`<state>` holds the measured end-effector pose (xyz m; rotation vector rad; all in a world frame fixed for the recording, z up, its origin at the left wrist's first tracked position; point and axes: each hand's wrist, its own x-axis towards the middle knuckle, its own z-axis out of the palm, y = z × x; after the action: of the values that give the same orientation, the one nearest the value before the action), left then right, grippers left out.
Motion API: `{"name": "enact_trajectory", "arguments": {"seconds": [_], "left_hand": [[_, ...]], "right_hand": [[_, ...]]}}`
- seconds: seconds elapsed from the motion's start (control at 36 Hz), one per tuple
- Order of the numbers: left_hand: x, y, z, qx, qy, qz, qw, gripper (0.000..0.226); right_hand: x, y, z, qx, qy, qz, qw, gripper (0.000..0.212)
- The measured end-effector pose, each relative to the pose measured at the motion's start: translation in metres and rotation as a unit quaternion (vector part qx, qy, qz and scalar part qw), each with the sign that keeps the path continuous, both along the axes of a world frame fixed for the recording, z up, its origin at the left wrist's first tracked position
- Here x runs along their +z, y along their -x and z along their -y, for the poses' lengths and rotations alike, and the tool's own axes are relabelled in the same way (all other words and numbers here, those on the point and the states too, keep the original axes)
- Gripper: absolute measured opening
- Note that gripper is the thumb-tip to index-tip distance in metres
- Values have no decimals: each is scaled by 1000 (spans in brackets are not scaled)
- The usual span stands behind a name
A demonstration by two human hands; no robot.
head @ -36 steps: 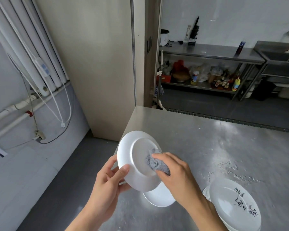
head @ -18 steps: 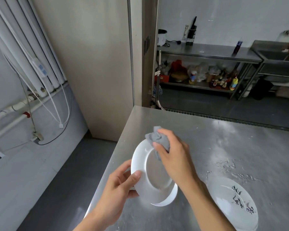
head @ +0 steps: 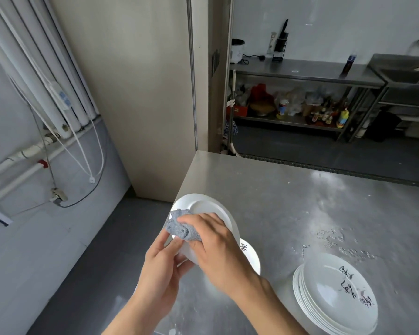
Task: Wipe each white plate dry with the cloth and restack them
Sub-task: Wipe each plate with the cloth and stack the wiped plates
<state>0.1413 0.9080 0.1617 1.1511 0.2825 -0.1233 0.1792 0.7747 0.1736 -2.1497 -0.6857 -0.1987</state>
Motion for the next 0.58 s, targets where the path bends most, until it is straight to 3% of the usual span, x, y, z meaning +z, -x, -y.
{"name": "enact_trajectory", "arguments": {"seconds": [0.25,0.39,0.5,0.58], "left_hand": [[-1,-2,-13,45,66,-22,997,30],[-4,-7,-25,84,90,-28,992,28],[-4,-8,-31,98,99,-28,990,27],[-3,-8,-39,100,97,-27,990,26]], "right_hand": [[-13,3,4,28,34,49,998,56],[-27,8,17,33,43,119,991,43],[-43,7,28,-32,18,140,989,42],[-51,0,42,-107,-13,94,990,62]]}}
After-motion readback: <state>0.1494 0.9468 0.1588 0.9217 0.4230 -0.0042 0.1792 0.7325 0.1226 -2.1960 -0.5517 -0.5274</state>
